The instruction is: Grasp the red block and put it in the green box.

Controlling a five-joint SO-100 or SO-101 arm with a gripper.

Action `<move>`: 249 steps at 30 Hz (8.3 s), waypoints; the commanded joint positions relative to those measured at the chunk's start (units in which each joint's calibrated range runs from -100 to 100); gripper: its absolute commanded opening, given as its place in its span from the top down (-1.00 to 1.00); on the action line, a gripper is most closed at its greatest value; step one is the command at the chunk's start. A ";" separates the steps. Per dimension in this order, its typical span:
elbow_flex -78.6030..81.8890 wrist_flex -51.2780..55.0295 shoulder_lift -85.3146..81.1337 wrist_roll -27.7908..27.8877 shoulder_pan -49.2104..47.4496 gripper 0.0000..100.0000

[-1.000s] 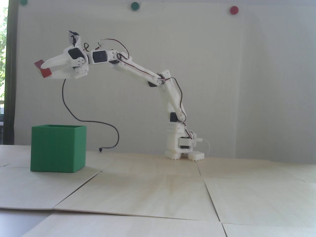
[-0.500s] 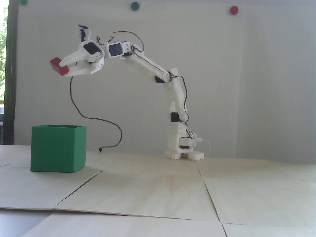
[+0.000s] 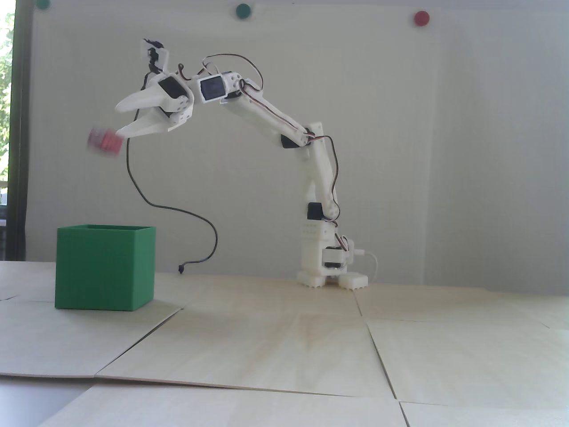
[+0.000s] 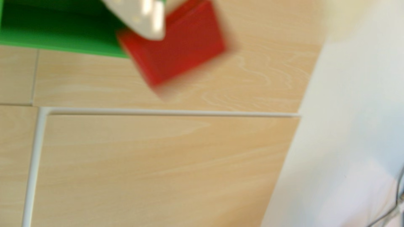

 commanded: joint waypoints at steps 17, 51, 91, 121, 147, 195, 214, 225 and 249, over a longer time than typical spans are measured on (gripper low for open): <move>5.31 1.04 -16.04 0.95 -16.27 0.96; 136.18 19.76 -111.81 25.57 -41.69 0.96; 136.10 31.23 -111.81 25.47 -41.93 0.96; 136.10 31.23 -111.81 25.47 -41.93 0.96; 136.10 31.23 -111.81 25.47 -41.93 0.96; 136.10 31.23 -111.81 25.47 -41.93 0.96; 136.10 31.23 -111.81 25.47 -41.93 0.96; 136.10 31.23 -111.81 25.47 -41.93 0.96; 136.10 31.23 -111.81 25.47 -41.93 0.96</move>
